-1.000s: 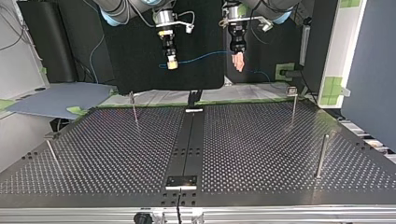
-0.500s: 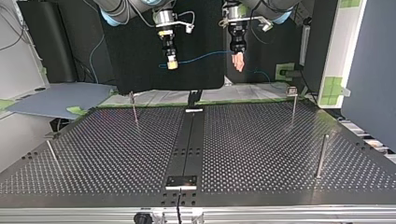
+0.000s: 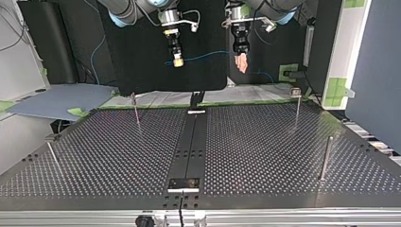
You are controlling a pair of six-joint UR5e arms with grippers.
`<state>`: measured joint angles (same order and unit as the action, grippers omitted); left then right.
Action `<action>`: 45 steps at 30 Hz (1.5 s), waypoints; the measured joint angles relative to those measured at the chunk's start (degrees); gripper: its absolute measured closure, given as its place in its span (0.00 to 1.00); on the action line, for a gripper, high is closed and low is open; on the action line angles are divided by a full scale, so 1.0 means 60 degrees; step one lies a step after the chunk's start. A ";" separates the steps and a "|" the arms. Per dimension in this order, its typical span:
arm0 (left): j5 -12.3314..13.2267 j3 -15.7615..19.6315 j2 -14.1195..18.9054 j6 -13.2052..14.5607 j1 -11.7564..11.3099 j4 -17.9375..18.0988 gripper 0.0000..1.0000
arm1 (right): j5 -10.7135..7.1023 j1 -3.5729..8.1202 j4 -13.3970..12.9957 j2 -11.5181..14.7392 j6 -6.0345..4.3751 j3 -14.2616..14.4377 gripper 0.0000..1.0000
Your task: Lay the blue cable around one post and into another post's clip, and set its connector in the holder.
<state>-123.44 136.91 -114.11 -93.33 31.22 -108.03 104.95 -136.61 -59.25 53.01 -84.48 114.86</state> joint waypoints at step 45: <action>-0.0194 0.0323 -0.0134 0.0011 0.0136 -0.1385 0.00 | 0.0415 -0.0263 0.0416 0.0333 -0.0414 -0.0071 1.00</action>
<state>-124.60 138.85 -114.92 -93.27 32.04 -116.34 107.45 -138.19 -56.75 55.01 -86.96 114.43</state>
